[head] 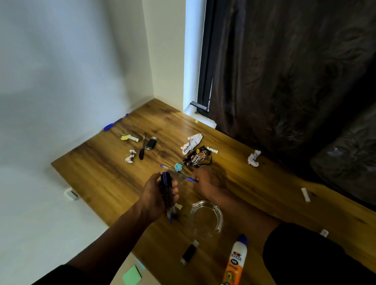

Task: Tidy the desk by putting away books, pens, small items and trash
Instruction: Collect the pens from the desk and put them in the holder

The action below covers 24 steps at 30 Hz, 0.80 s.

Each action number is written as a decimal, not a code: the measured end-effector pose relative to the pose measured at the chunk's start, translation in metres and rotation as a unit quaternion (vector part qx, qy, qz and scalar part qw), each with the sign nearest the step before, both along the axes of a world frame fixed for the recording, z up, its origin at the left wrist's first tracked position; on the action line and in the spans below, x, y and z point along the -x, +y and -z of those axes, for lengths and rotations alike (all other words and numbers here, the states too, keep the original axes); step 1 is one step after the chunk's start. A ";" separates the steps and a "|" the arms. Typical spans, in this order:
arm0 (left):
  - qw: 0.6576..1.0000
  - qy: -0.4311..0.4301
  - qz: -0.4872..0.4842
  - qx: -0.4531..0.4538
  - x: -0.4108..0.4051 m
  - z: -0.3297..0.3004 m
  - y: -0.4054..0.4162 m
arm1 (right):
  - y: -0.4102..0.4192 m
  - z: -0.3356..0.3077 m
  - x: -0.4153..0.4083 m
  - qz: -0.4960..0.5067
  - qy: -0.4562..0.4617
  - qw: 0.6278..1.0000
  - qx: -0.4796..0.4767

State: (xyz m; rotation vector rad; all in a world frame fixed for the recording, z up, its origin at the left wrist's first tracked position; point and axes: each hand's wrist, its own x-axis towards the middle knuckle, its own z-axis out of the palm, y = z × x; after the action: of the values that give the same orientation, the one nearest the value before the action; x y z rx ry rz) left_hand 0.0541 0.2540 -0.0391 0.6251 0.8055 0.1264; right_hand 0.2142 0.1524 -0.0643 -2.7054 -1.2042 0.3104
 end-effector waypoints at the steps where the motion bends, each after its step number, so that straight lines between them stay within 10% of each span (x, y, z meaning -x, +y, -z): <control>1: 1.000 -0.001 0.003 -0.002 0.001 0.002 0.002 | -0.001 -0.002 -0.001 -0.008 -0.009 1.000 0.008; 8: 0.999 -0.032 0.017 0.005 0.015 0.027 0.015 | -0.018 -0.021 -0.013 0.034 0.108 0.982 -0.150; 14: 0.999 -0.035 -0.019 -0.019 0.014 0.030 0.022 | -0.005 -0.064 -0.020 0.070 0.297 0.885 -0.351; 24: 0.996 -0.058 -0.038 0.050 0.013 0.015 0.026 | 0.065 -0.058 0.028 -0.003 0.349 0.893 -0.286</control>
State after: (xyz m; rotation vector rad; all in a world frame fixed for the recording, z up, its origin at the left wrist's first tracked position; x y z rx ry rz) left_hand 0.0413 0.2799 -0.0541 0.4881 0.7182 0.1882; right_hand 0.1866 0.2175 -0.0060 -1.8299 -0.8896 0.7184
